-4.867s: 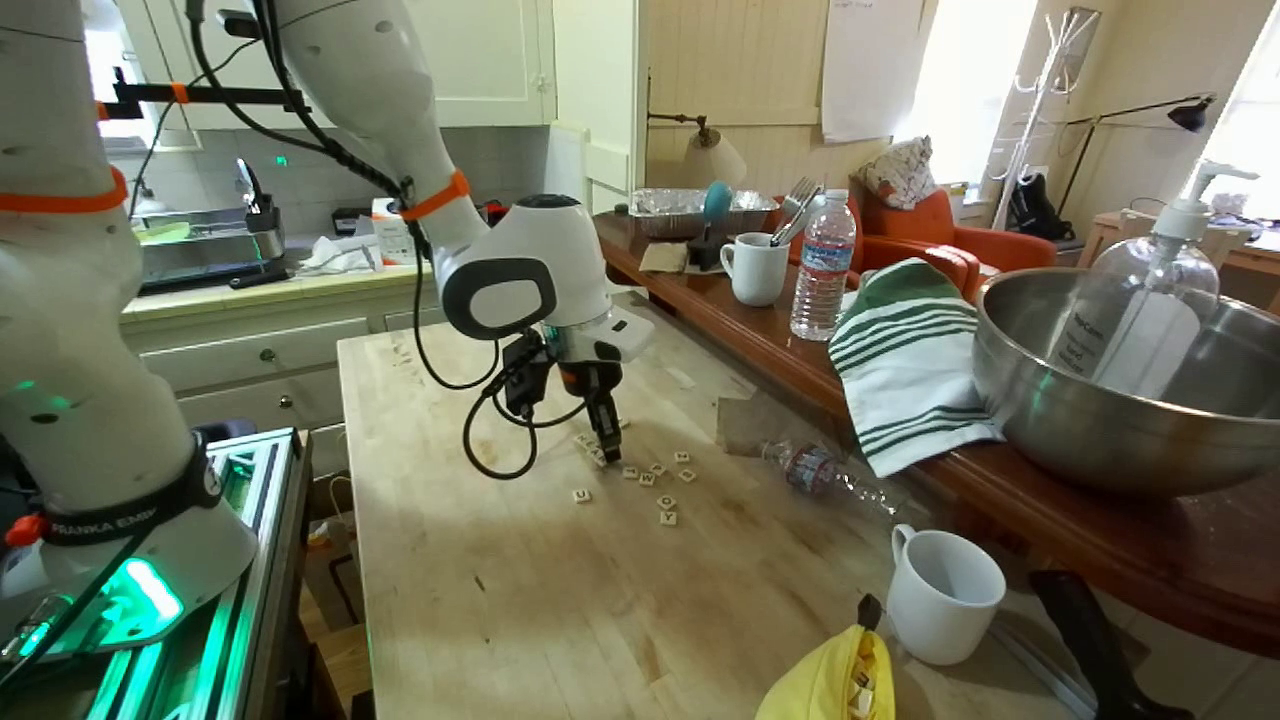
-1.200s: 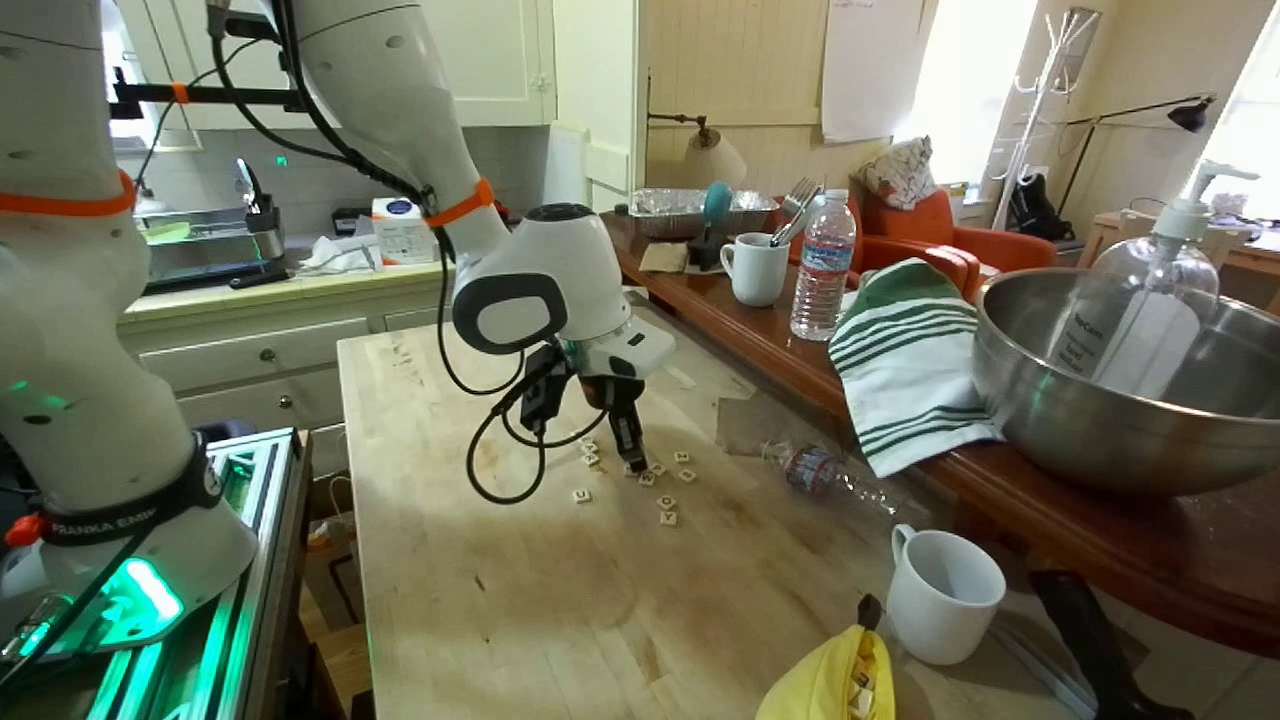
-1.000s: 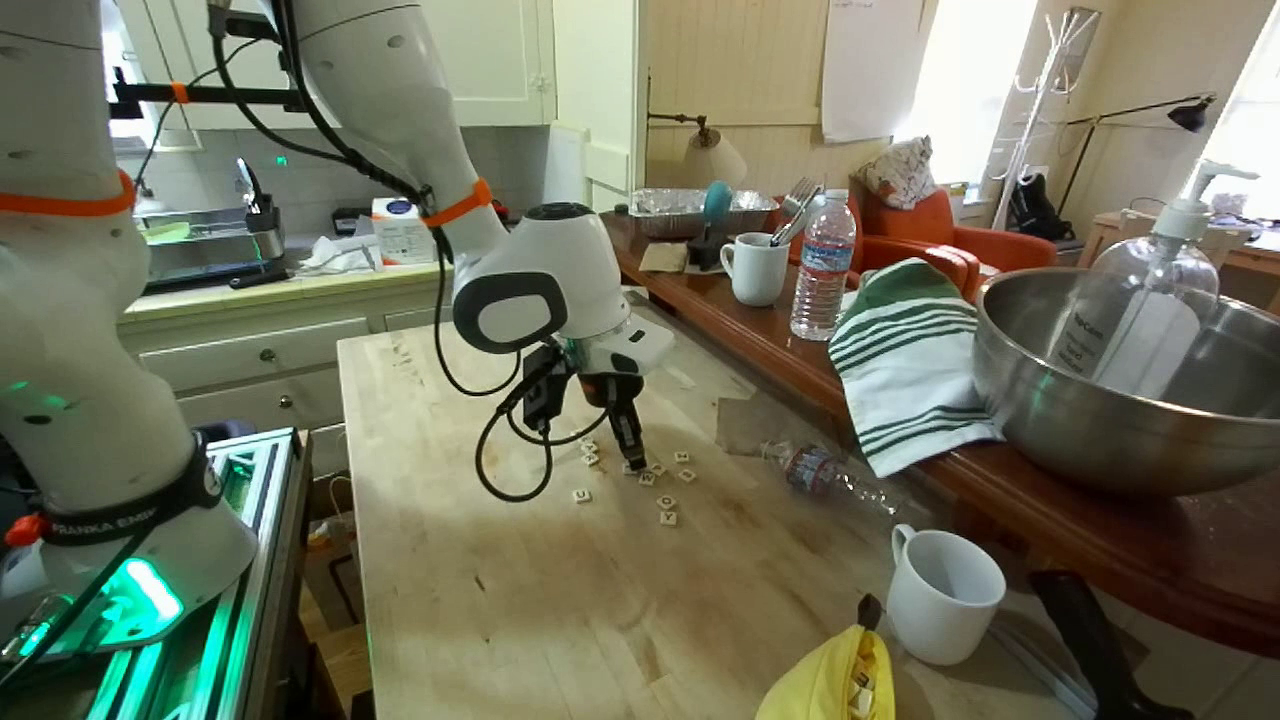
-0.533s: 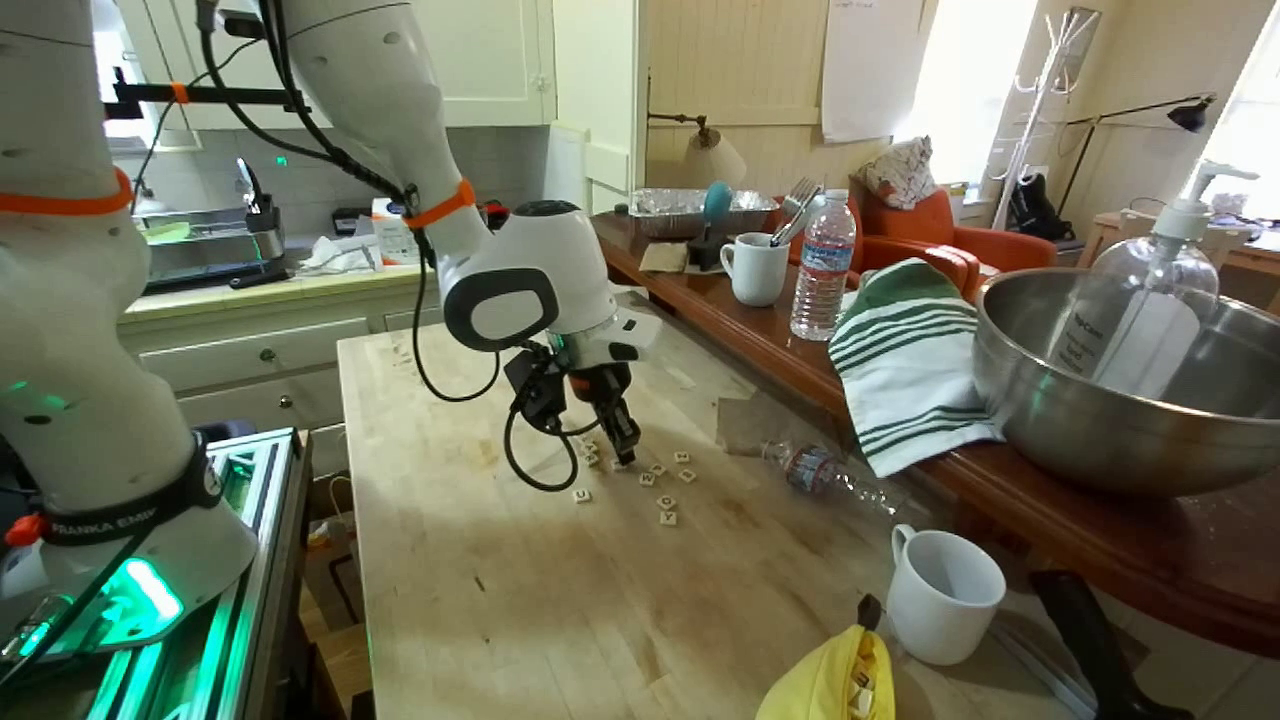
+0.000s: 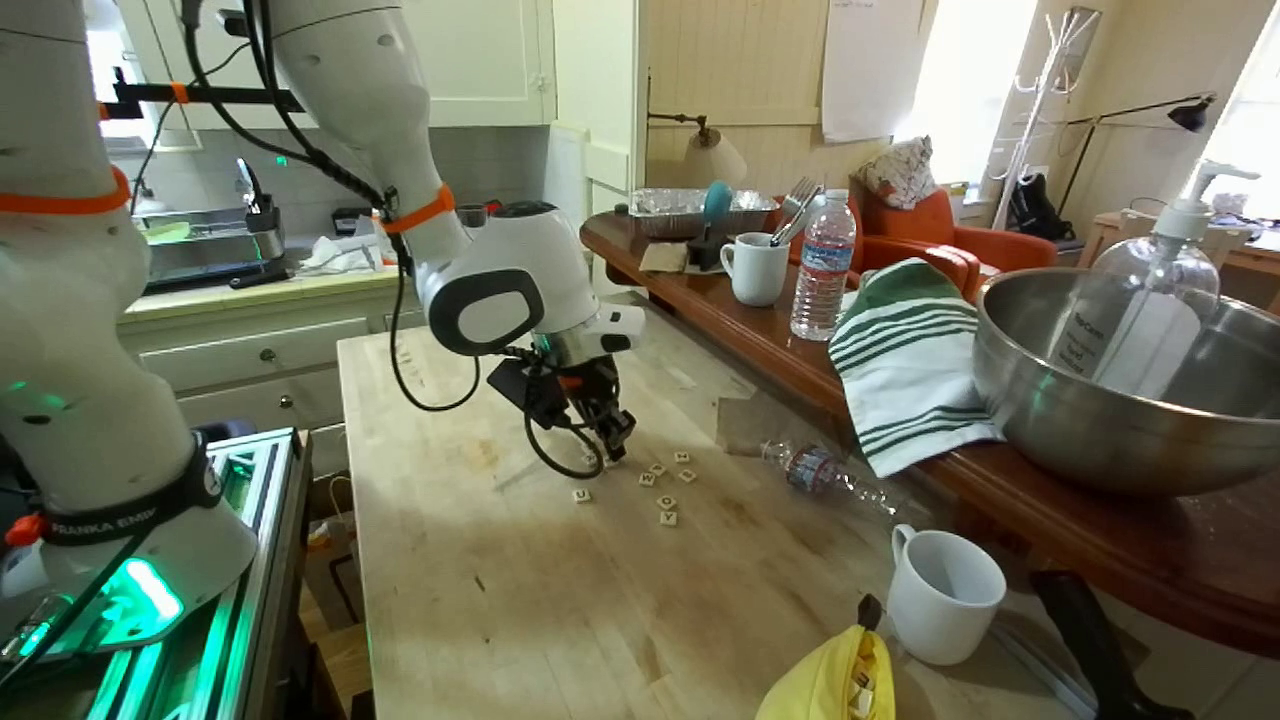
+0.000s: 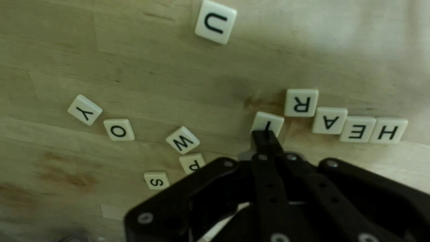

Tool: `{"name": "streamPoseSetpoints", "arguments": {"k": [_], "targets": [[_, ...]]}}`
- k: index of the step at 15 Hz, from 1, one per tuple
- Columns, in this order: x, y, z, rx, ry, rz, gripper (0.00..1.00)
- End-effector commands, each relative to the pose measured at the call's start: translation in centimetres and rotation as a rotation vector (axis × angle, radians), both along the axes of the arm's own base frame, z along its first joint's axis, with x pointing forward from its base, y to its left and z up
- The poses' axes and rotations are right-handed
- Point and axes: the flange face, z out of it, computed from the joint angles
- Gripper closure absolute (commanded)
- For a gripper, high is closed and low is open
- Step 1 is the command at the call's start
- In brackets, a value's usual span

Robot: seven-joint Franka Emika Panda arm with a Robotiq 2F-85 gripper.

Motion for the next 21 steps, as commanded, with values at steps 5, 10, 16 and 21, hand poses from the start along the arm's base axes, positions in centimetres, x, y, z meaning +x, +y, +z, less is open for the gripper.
{"name": "streamPoseSetpoints", "arguments": {"k": [5,10,16,21], "targets": [[-2.1,-0.1,-1.3,-0.055,0.015,0.182,1.0],[-2.5,-0.1,-1.3,-0.076,0.021,0.255,1.0],[-2.9,0.1,-1.3,-0.094,0.027,0.32,1.0],[-3.0,0.0,-0.7,-0.094,0.024,0.316,1.0]]}}
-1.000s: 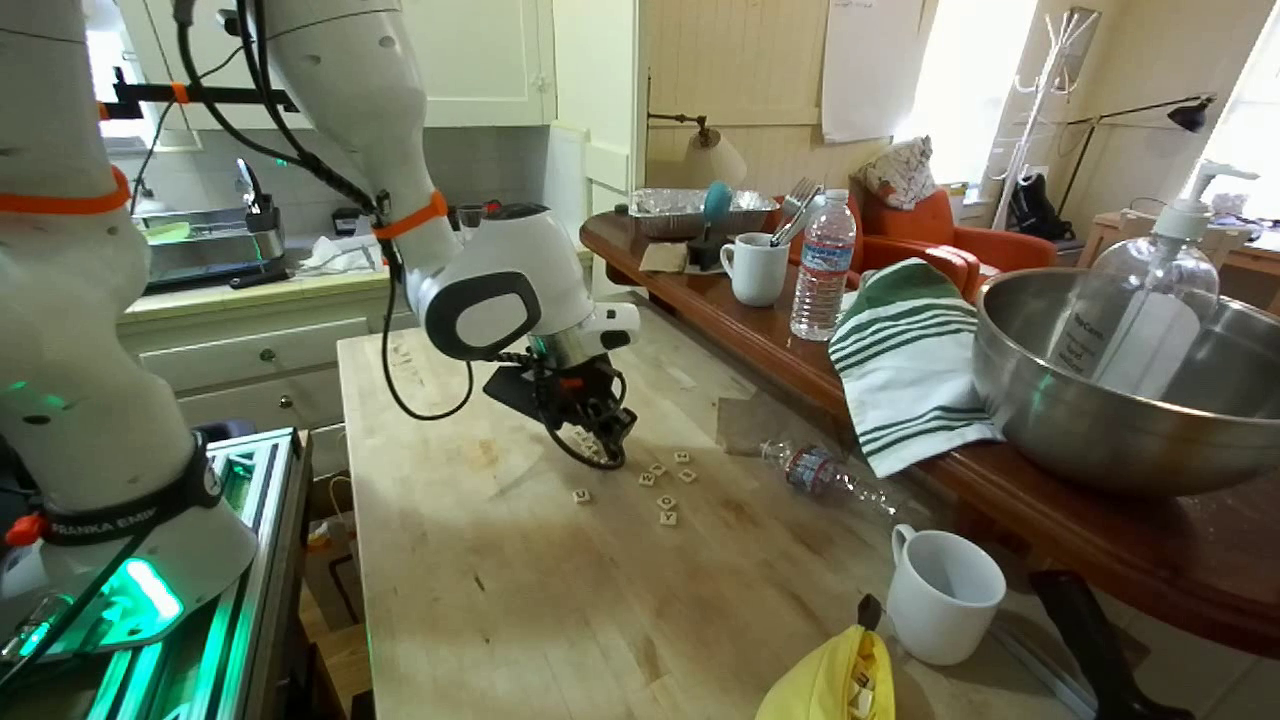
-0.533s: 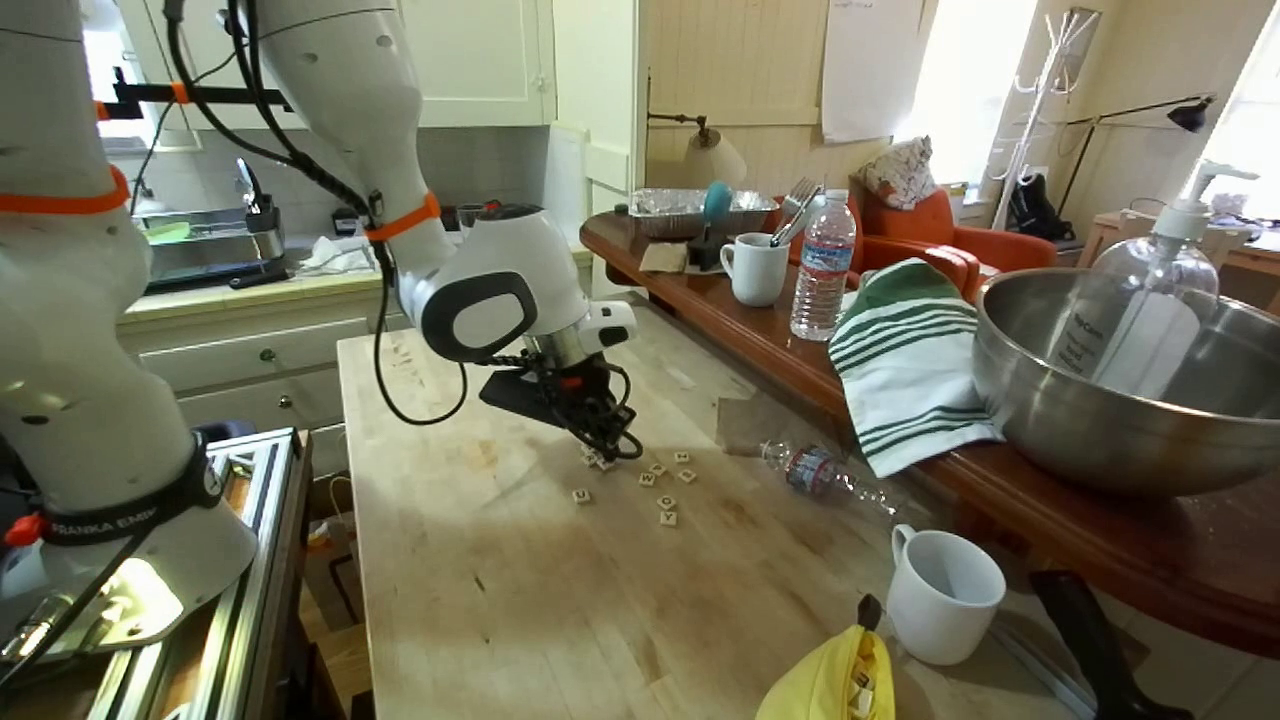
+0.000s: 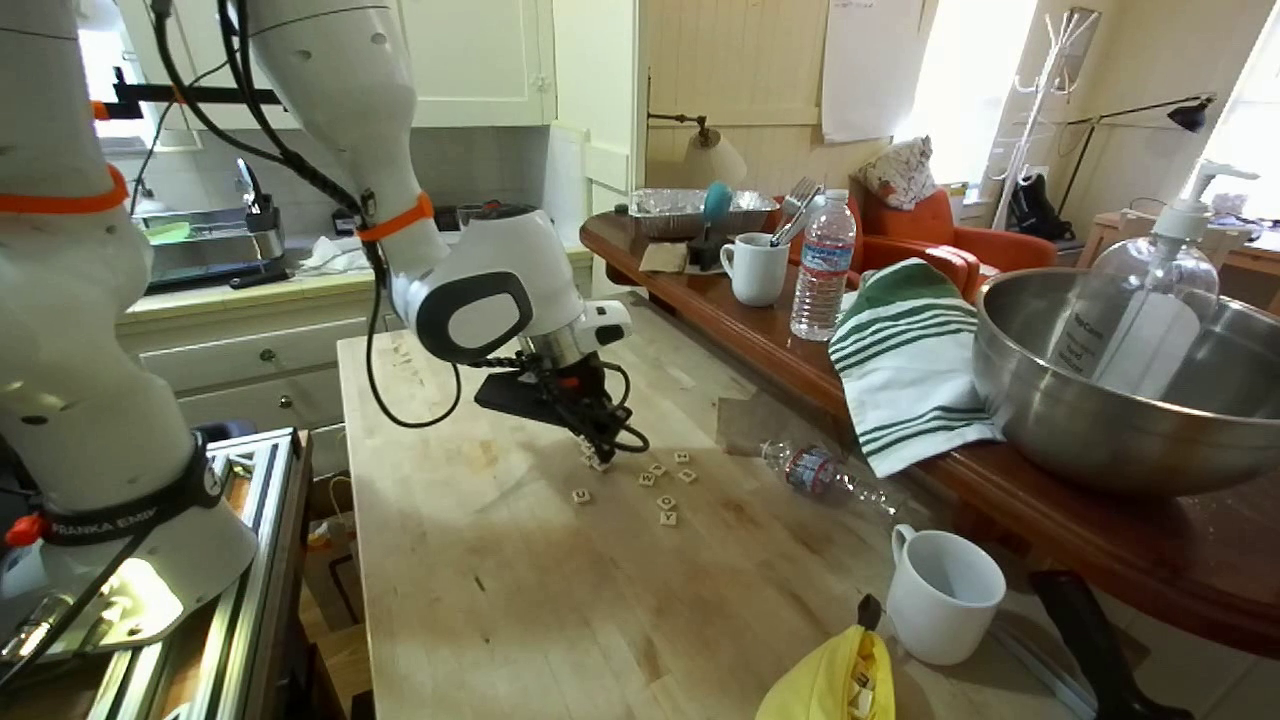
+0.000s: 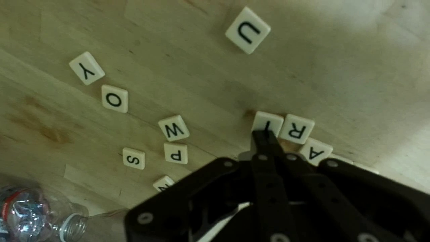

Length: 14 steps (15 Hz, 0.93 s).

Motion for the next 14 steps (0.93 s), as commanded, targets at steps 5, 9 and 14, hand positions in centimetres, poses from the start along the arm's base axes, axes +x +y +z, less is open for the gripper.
{"name": "streamPoseSetpoints", "arguments": {"k": [5,9,14], "targets": [[-1.1,-0.7,0.1,0.003,0.0,-0.015,1.0],[-1.3,-0.3,0.4,0.013,-0.009,-0.024,1.0],[-1.8,0.8,0.5,0.036,-0.014,-0.04,1.0]]}}
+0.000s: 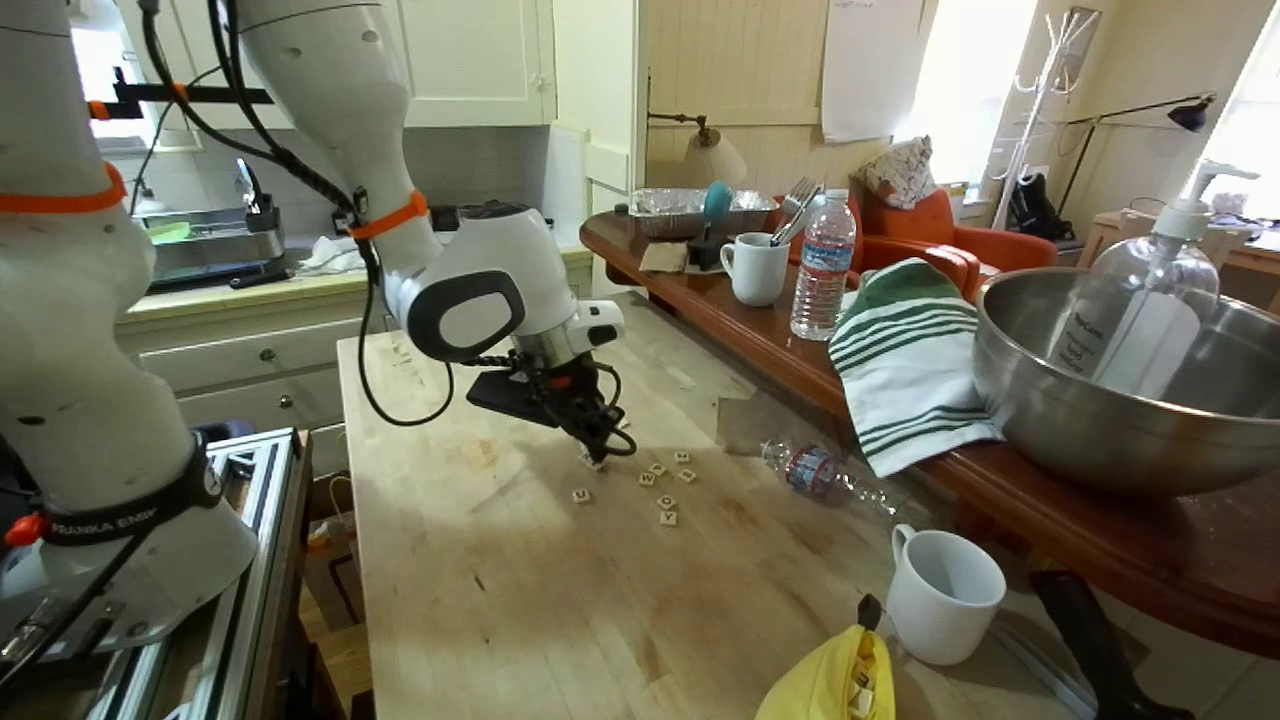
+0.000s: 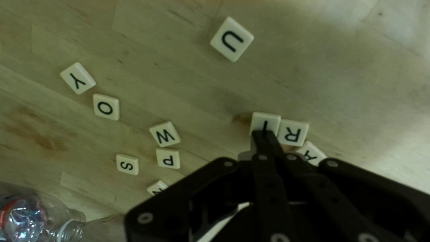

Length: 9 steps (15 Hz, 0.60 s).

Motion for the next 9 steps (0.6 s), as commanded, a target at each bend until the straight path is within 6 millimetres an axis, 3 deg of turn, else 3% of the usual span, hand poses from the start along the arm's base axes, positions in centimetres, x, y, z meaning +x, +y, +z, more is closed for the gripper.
{"name": "streamPoseSetpoints", "arguments": {"k": [1,9], "targets": [[-1.09,0.63,0.5,0.023,-0.019,-0.022,1.0],[-0.88,0.87,1.0,0.024,-0.014,-0.037,1.0]]}}
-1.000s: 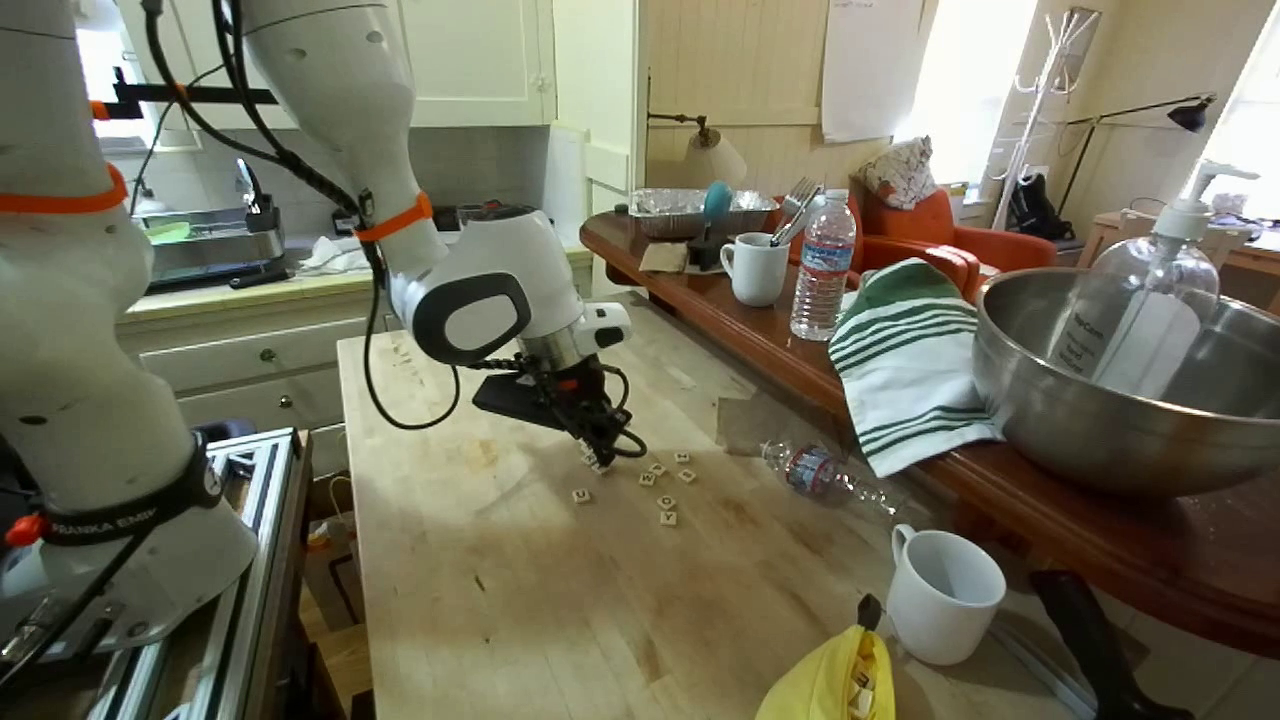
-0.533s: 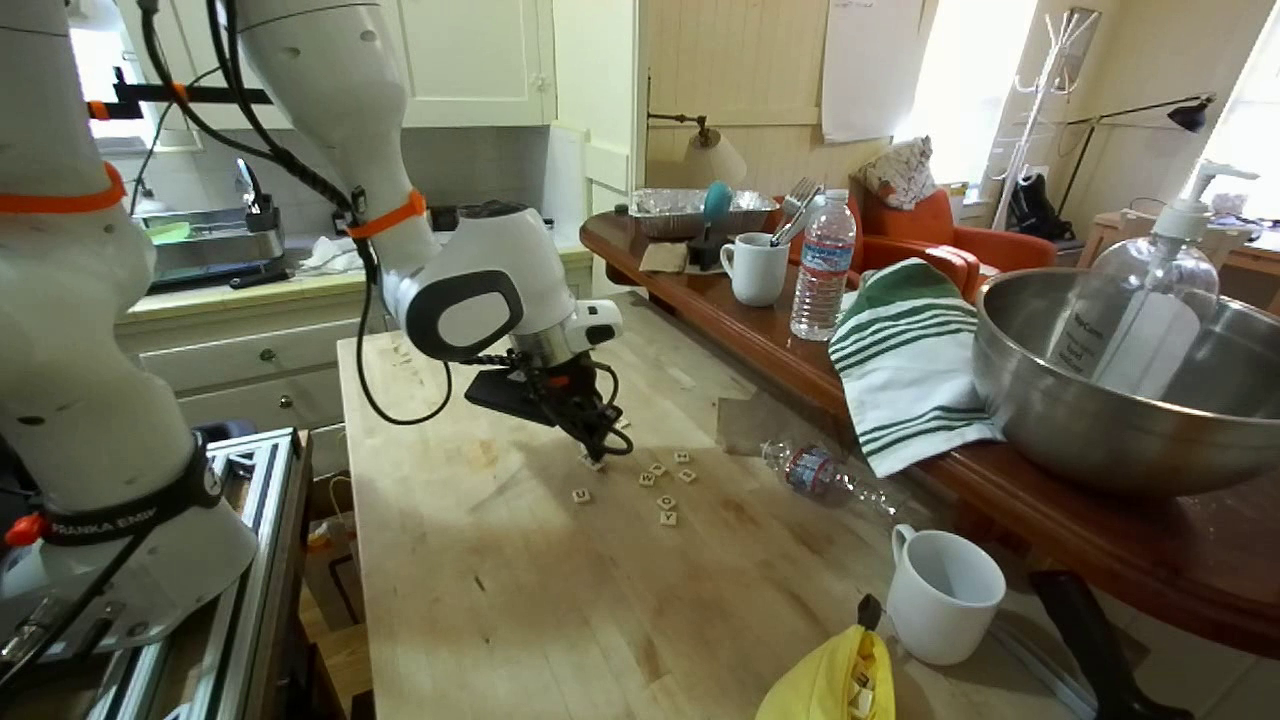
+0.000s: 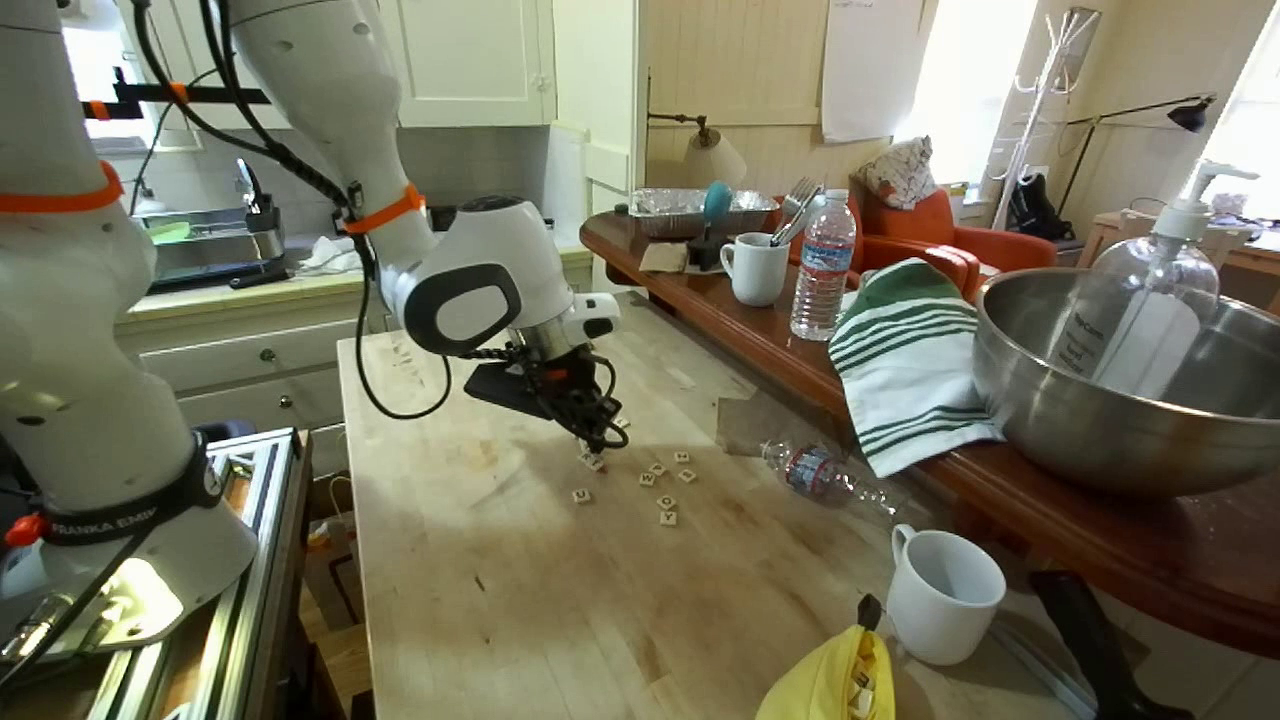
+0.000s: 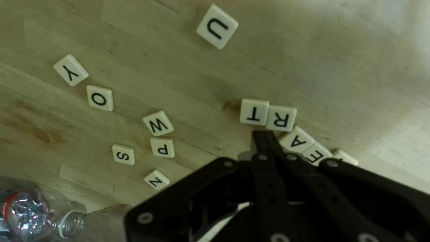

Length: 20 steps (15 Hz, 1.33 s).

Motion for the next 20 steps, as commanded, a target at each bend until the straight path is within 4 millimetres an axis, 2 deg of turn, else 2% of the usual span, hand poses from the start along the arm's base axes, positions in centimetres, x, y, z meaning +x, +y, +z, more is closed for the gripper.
{"name": "streamPoseSetpoints", "arguments": {"k": [1,11,20], "targets": [[-0.7,0.1,0.3,0.007,0.004,-0.015,1.0],[-1.0,0.2,-0.7,0.001,0.041,-0.006,1.0],[-0.2,0.4,-1.2,0.028,0.031,-0.065,1.0]]}}
